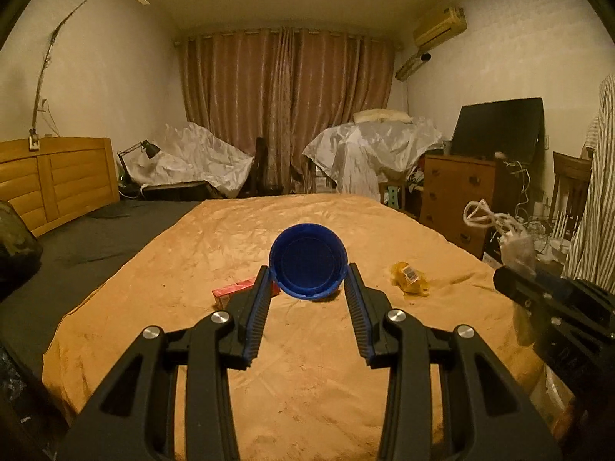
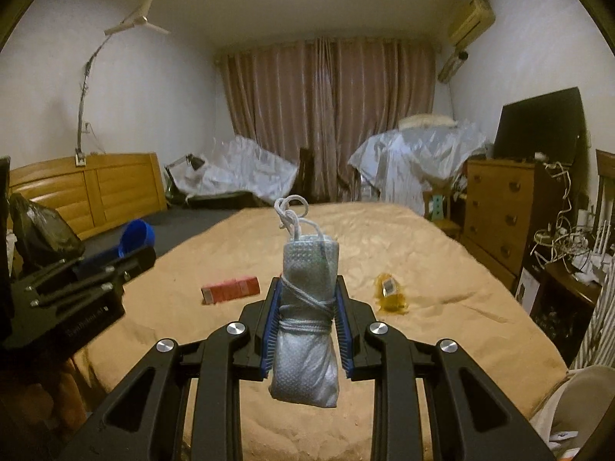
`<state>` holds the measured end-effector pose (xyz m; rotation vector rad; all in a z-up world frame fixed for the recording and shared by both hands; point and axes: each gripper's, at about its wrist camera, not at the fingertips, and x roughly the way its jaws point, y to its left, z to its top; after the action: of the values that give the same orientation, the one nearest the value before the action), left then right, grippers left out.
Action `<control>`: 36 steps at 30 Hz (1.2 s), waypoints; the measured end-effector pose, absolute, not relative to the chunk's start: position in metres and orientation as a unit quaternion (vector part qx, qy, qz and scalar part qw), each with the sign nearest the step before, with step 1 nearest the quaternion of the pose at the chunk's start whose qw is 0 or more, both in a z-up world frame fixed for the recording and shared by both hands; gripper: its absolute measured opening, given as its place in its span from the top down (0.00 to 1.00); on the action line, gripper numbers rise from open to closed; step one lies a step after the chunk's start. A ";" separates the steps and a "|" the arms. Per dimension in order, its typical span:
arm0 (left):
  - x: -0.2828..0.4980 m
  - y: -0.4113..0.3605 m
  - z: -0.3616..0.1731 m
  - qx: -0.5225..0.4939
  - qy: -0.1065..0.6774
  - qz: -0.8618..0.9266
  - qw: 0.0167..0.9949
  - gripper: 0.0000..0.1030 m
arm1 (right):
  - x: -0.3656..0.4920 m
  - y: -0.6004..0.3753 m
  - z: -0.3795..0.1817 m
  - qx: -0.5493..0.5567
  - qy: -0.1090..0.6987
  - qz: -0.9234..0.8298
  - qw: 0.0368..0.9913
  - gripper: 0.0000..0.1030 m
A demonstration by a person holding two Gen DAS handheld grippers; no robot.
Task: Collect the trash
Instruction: 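Lift and carry the cap and white bag with both tools over the bucket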
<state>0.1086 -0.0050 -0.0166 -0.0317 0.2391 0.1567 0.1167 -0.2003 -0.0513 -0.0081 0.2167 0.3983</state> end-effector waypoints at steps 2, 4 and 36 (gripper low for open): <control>0.107 -0.009 -0.016 -0.015 0.117 0.078 0.990 0.64 | 0.106 -0.203 -0.049 -0.004 0.104 0.199 0.974 0.73; 0.104 -0.010 -0.015 -0.015 0.115 0.077 0.990 0.64 | 0.098 -0.205 -0.046 -0.003 0.103 0.201 0.974 0.73; 0.128 -0.136 -0.009 0.007 0.142 -0.088 0.986 0.64 | 0.051 -0.370 -0.014 -0.005 0.140 0.057 0.988 0.73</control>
<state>0.1279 -0.1356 -0.0086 0.0149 0.2863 -0.1769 0.0509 -0.3699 -0.0140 -0.0092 0.2814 0.1140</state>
